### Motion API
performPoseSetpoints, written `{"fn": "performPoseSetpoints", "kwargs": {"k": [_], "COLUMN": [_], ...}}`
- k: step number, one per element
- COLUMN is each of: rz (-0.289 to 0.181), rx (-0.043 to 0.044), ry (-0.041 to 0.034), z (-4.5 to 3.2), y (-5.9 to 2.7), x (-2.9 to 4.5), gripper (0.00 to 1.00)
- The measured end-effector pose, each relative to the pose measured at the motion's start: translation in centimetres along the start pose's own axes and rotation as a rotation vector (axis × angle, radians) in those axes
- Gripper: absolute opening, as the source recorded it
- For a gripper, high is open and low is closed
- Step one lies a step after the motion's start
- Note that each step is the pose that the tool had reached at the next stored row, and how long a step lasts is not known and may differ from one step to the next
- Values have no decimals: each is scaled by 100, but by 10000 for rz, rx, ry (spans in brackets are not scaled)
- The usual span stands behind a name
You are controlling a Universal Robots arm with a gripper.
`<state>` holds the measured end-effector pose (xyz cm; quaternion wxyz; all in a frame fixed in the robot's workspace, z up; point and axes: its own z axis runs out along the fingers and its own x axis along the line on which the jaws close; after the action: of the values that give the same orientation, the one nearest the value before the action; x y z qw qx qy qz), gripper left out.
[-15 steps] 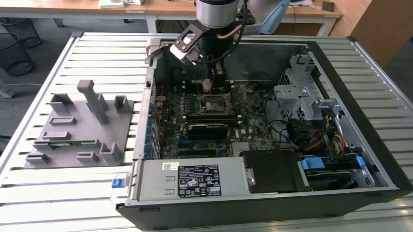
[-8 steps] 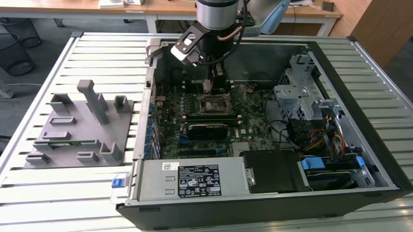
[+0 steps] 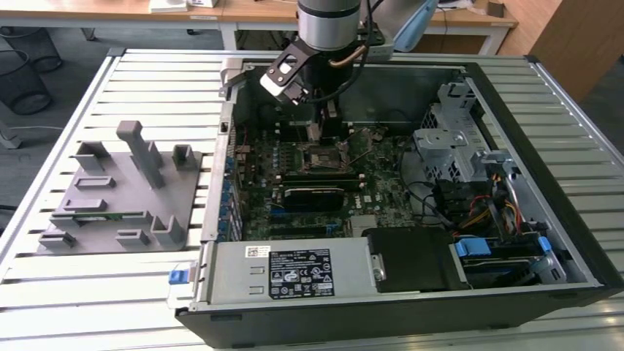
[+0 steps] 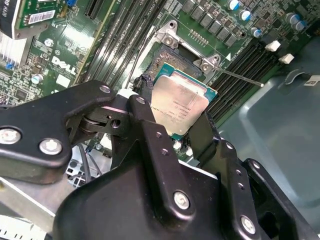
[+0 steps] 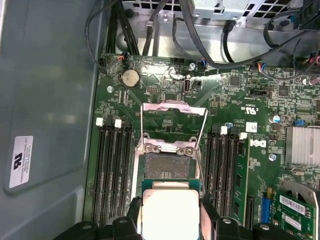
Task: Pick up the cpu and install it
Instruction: 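Place the cpu into insertion slot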
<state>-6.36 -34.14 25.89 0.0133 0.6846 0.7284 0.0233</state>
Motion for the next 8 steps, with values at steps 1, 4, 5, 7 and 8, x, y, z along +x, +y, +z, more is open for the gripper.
{"fn": "performPoseSetpoints", "kwargs": {"k": [1,4,5,7,8], "rz": [7,41,52,71,76], "rx": [1,0,0,-1,0], "ry": [0,-1,-3,-3,-3], "z": [11,26,29,34,37], "y": [0,0,0,0,0], "x": [0,0,0,0,0], "gripper": [54,54,54,54,54]}}
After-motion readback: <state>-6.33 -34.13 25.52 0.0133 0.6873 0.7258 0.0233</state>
